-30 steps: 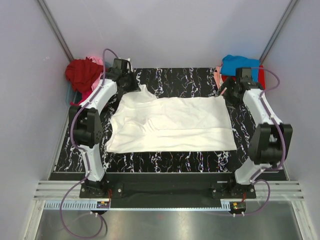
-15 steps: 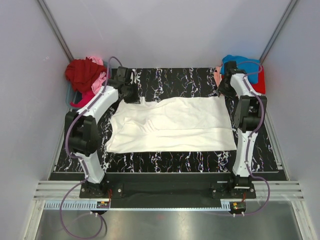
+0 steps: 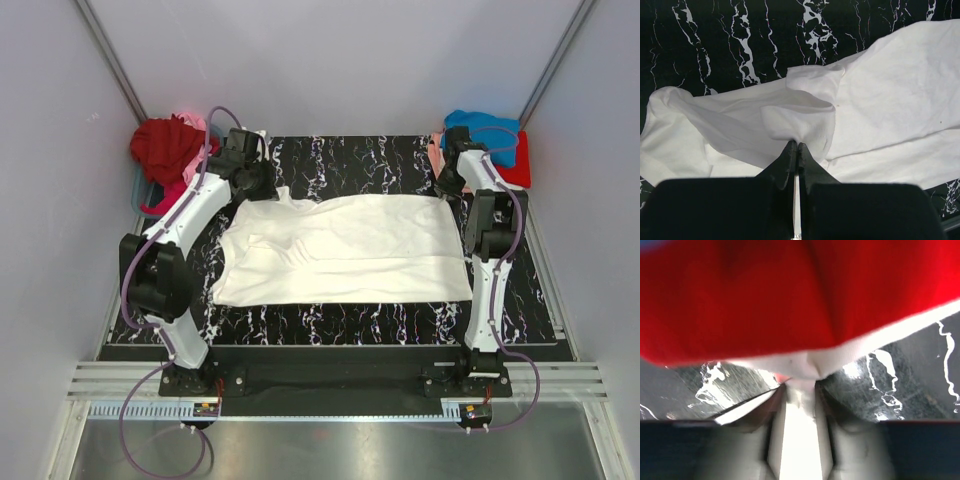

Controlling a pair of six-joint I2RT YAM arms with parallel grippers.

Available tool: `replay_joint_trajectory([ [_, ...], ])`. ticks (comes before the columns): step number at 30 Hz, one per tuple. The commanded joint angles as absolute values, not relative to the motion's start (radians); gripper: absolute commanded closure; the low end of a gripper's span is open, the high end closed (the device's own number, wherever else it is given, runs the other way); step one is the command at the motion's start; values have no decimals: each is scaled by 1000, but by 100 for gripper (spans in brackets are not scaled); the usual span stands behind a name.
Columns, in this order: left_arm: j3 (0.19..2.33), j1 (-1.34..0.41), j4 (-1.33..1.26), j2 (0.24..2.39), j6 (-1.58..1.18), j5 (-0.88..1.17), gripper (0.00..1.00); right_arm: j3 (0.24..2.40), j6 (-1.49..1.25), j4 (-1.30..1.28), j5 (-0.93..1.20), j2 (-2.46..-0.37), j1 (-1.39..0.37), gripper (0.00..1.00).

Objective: Fold and stack the t-shirts
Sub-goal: Fold the tshirt

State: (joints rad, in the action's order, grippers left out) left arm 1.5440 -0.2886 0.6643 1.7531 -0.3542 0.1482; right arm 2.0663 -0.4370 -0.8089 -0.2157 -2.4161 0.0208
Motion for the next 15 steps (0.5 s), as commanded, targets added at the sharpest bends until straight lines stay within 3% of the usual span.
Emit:
replay_joint_trajectory([
  [1, 1546, -281, 644, 1729, -347, 135, 100, 2026, -433, -831, -221, -2359, 23, 72],
  [3, 1545, -281, 646, 1732, -347, 132, 100, 2031, -431, -836, -216, -2350, 23, 87],
  [6, 1540, -281, 646, 1732, -350, 121, 100, 2028, -430, -847, -195, -2335, 21, 100],
  [15, 1548, -279, 670, 1703, -348, 71, 100, 1979, -430, -851, -161, -2218, 15, 100],
])
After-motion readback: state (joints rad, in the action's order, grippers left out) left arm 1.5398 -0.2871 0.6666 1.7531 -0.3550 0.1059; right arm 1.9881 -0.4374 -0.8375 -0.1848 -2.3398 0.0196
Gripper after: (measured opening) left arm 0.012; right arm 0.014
